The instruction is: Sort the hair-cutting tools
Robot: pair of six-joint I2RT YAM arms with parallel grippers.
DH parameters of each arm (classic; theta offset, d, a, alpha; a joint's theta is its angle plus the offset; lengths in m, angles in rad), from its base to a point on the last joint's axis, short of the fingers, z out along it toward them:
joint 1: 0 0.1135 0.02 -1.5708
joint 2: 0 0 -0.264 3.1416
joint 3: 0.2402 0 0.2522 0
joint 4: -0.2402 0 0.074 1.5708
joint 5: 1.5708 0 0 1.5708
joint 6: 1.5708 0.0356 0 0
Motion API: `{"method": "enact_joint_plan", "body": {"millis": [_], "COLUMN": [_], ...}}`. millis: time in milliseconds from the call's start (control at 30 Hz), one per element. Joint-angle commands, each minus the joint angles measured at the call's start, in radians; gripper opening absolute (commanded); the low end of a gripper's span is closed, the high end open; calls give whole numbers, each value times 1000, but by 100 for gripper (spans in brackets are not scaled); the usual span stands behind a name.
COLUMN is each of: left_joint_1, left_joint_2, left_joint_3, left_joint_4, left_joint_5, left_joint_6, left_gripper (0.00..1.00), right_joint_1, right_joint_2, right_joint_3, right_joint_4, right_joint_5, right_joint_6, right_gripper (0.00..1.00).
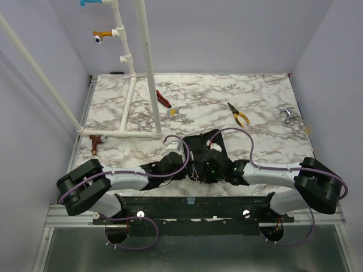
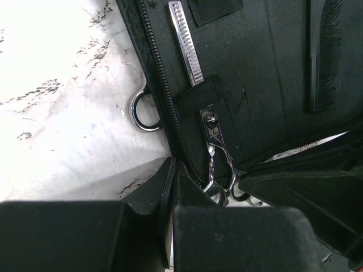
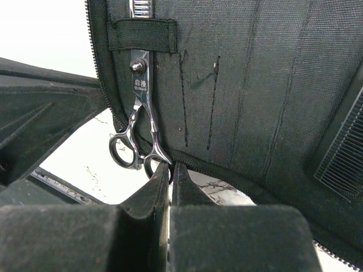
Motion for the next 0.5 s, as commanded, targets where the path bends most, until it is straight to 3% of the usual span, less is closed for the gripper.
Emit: {"method": "enact_joint_plan", "body": {"millis": [0,333,467], "left_joint_1": [-13,-16,-16], "left_joint_2": [17,0,-30], "left_joint_3": [-19,-35,-26], "left_joint_4": [7,3,-39], "left_joint_5": [31,27,9], "left_joint_6": [-8,-10,-11], "left_gripper": [0,0,0], "right_joint_1": [7,-13,-12], "right_joint_2": [56,93,72], "right_joint_3": [53,105,114], "right_joint_4": [-4,-32,-56], "right_joint_5": [64,95,70], "right_joint_6": [-26,-80,-100], "right_gripper": [1,1,20]}}
